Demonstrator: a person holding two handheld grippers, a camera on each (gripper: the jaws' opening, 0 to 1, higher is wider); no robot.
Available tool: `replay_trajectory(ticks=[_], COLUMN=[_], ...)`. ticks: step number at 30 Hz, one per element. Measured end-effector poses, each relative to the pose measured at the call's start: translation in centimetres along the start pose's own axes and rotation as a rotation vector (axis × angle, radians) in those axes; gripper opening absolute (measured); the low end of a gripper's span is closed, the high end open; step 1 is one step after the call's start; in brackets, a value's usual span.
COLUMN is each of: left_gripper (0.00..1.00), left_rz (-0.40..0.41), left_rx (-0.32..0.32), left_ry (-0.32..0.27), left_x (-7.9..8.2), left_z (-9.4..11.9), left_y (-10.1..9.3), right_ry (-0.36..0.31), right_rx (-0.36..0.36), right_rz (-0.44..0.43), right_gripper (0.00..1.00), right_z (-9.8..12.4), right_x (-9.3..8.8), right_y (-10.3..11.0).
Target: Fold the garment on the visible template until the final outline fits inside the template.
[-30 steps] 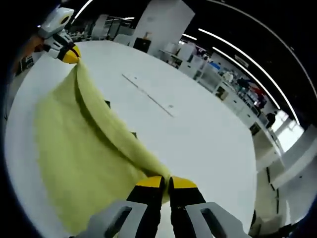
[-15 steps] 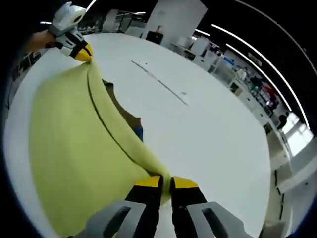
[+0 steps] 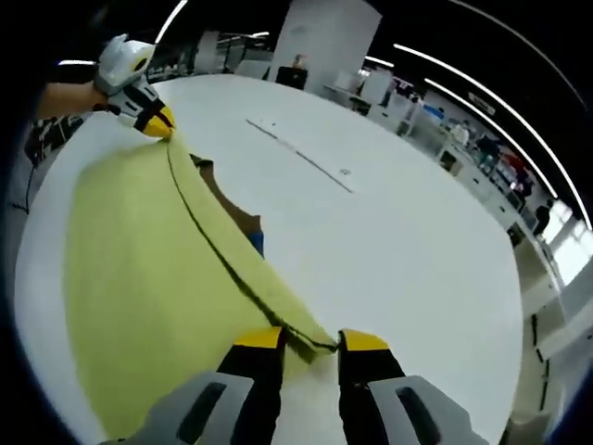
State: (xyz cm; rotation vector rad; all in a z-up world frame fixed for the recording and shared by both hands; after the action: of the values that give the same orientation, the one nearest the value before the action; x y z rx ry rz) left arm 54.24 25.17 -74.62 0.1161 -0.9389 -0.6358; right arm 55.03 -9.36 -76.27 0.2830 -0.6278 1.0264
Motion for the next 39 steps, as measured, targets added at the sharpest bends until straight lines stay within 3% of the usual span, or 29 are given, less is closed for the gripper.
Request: replay_trajectory(ticks=[4,7,9,11,13,15,17,21,23,28,33,39], left_gripper=[0.15,0.21,0.20,0.12,0.07,0.07,0.06,0.05,0.07,0.14,0.25,0.38], left_rz=[-0.052,-0.146,-0.210,-0.263,-0.220,-0.123,-0.073,0.174,0.254,0.316,0.493,0.510], left_rx=[-0.026,-0.047,-0.025,0.023,0.045,0.088,0.117,0.175,0.170,0.157,0.108,0.076], left_ry=[0.000,-0.024,-0.020,0.010,-0.009,-0.033,-0.027,0.000,0.003,0.018,-0.014,-0.034], left_x=[-0.4,-0.5,-0.7,-1.1,-0.9,-0.5,-0.5,-0.6,-0.8,-1.8,-2.2,-3.0], left_z=[0.1,0.1,-0.1,-0.5,-0.7,-0.9,-1.0,-1.2,-1.1,-0.5,1.0,3.4], left_y=[0.0,-0.3,-0.1,0.4,0.5,1.1,1.6,2.7,2.8,3.0,3.2,3.3], right_ry=[0.015,0.029,0.034,0.016,-0.041,-0.091,-0.120,-0.185,-0.185,-0.197,-0.210,-0.203], right_rx=[-0.007,-0.030,-0.041,-0.068,-0.090,-0.107,-0.112,-0.149,-0.153,-0.123,-0.071,-0.002], right_rz=[0.040,0.061,0.057,0.011,-0.086,-0.187,-0.302,-0.494,-0.520,-0.529,-0.543,-0.512], right_gripper=[0.17,0.12,0.06,0.00,0.00,0.00,0.00,0.04,0.07,0.20,0.37,0.45], right_z=[0.1,0.0,-0.1,-0.1,-0.1,-0.1,-0.2,-0.2,-0.2,0.3,1.3,2.7], right_x=[0.1,0.1,0.0,0.0,0.2,0.3,0.1,-0.3,-0.5,-0.3,0.1,0.4], right_y=[-0.1,-0.5,-0.5,-0.8,-1.1,-1.4,-1.5,-2.1,-2.2,-1.8,-0.8,1.4])
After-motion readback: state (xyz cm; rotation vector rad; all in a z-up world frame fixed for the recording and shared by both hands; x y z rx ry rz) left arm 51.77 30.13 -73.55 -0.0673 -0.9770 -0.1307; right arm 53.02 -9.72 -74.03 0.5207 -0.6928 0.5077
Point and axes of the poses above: the point that each gripper's makers call its tool centre point, and the gripper's own axes: z roughly backward along the fingers, y roughly to its left, x roughly out of its top, the point moved 4 cm from there along z, roughly backward along the fingers, and after that the axes turned 15 degrees about x, right-handed, at the moved point
